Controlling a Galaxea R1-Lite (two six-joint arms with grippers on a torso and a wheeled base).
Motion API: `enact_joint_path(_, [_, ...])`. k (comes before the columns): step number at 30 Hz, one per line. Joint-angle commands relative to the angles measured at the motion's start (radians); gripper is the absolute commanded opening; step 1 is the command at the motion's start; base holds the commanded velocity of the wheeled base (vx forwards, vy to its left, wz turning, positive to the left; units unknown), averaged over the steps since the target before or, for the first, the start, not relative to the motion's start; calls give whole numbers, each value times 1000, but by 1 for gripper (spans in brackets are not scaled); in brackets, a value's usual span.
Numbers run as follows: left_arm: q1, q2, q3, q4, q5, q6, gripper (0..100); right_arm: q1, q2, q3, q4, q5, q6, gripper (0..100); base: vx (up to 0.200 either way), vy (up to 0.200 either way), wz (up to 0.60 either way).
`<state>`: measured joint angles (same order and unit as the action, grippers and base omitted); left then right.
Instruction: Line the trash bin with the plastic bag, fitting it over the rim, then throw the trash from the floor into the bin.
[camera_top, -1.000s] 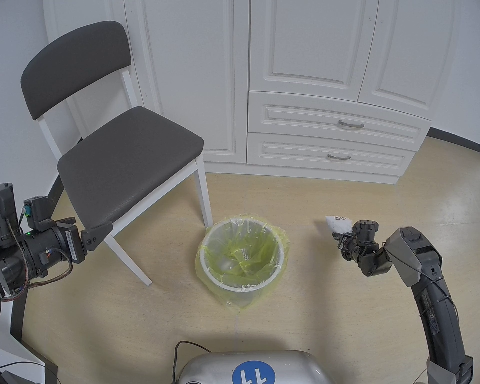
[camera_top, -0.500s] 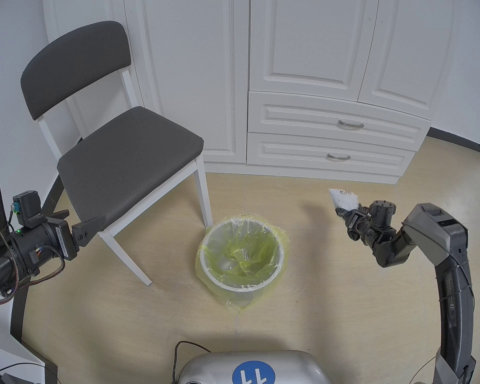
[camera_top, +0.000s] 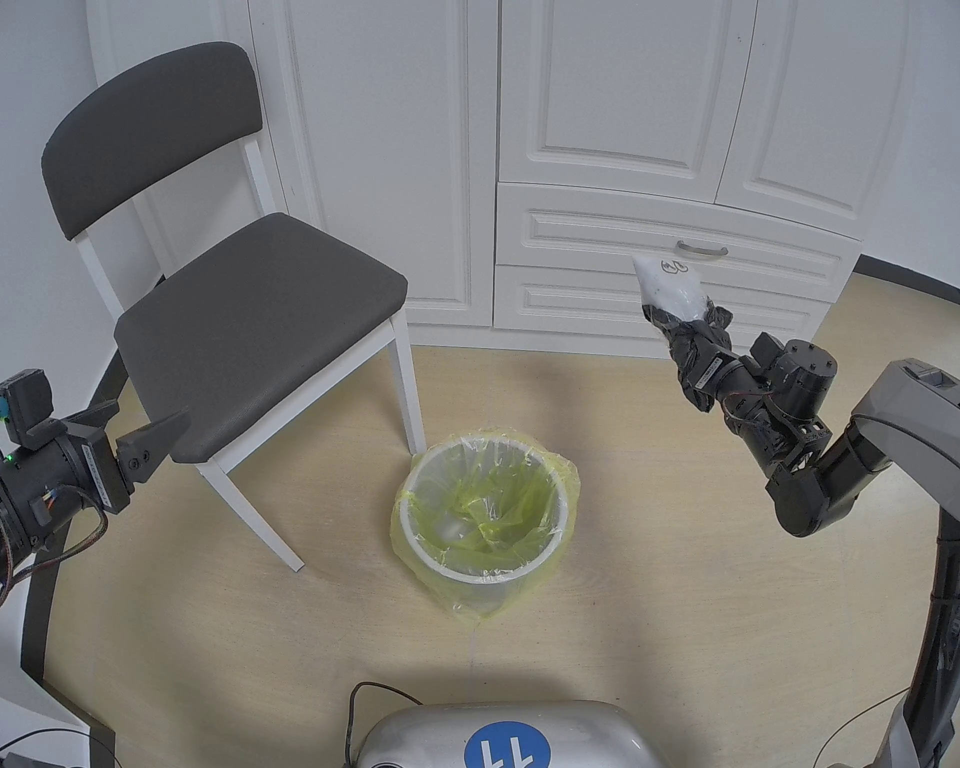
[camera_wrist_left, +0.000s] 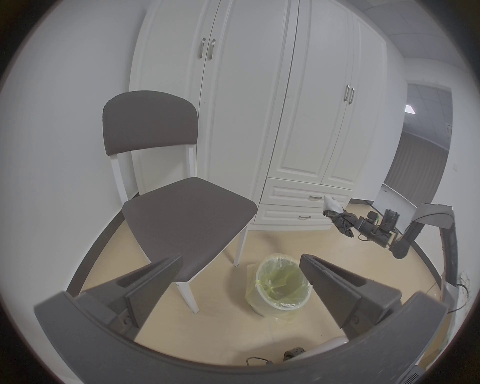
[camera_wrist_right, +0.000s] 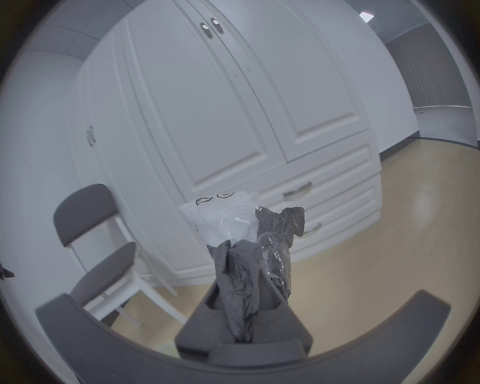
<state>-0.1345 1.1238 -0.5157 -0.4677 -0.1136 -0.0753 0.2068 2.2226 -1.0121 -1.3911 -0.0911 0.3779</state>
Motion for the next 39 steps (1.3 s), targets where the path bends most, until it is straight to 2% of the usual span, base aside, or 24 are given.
enact_joint_path(1, [-1,-29,-1,-2,-1,0,100,77,-141,87,-46,1,-19,0,0,0,0])
enact_joint_path(7, [-22,-42,-1,-2,0,0,100,164,-184,179,-175,1,-66,0,0,0,0])
enact_joint_path(12, [-25,-52,-4,-2,2,0,100,221,-176,234,-180,1,-99,0,0,0,0])
enact_joint_path(13, [-27,-62,-7,-2,6,2,100,287,-195,305,-180,-1,-96,0,0,0,0])
enact_joint_path(15, [-20,-70,-9,-2,9,17,100,332,-188,360,-180,-1,-94,0,0,0,0])
enact_joint_path(20, [-19,-110,-6,-2,8,42,100,370,-156,362,-180,2,-106,0,0,0,0])
enact_joint_path(21, [-19,-127,-9,-2,6,45,100,382,-161,343,-180,13,-140,0,0,0,0])
enact_joint_path(24, [-19,-145,-10,-2,6,46,100,399,-192,340,-74,31,-215,0,0,0,0])
enact_joint_path(25, [-19,-159,-12,-2,6,54,100,411,-227,340,12,33,-255,0,0,0,0])
enact_joint_path(27, [-17,-162,-12,-2,6,57,100,416,-235,339,37,34,-264,0,0,0,0])
enact_joint_path(28, [-13,-167,-10,-2,6,80,100,431,-268,311,165,36,-301,0,0,0,0])
enact_joint_path(31, [-10,-167,-9,-2,8,85,100,433,-276,297,199,36,-315,0,0,0,0])
enact_joint_path(32, [3,-157,-3,0,6,98,100,434,-294,225,380,36,-384,0,0,0,0])
enact_joint_path(33, [4,-153,-3,0,6,97,100,434,-294,201,434,36,-401,0,0,0,0])
enact_joint_path(39, [6,-130,13,6,3,97,100,445,-259,153,521,22,-419,0,0,0,0])
